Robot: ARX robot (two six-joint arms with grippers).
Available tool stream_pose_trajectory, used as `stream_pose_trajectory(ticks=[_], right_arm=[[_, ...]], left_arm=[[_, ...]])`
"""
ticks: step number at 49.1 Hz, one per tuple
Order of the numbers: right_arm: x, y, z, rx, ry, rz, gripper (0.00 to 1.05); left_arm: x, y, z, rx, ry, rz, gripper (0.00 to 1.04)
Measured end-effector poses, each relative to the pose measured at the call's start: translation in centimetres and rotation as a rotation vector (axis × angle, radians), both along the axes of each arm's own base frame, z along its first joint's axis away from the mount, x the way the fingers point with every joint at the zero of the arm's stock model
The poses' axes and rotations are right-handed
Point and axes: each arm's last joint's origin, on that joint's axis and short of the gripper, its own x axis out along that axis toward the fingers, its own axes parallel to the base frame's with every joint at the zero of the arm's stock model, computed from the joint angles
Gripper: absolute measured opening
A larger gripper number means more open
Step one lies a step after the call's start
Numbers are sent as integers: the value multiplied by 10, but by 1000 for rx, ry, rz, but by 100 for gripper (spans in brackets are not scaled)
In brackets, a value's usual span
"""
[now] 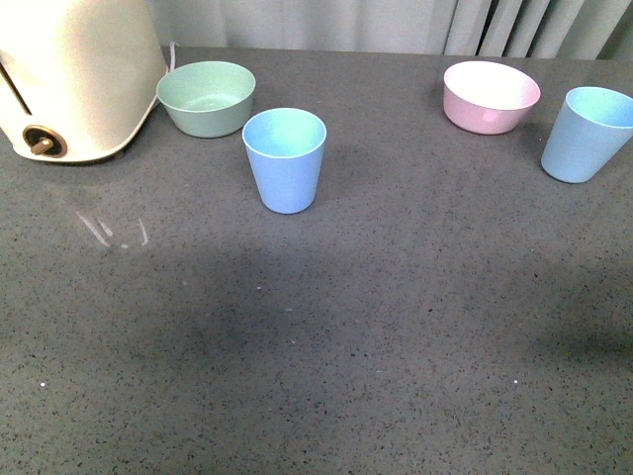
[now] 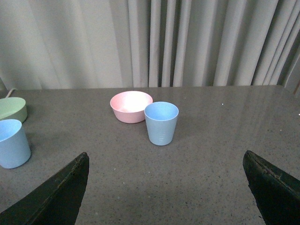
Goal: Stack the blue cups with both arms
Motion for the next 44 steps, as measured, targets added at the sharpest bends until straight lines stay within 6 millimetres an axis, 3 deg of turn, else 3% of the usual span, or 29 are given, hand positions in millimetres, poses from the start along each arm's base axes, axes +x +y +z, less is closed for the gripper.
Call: stream_pose_trajectory(ticks=[38,44], right_arm=[[0,0,0,0,0,0,96],[0,0,0,0,-1,0,96]], left_arm=[[0,0,0,-8,11,-7,96],[15,-5,7,-279,592,-142,96]])
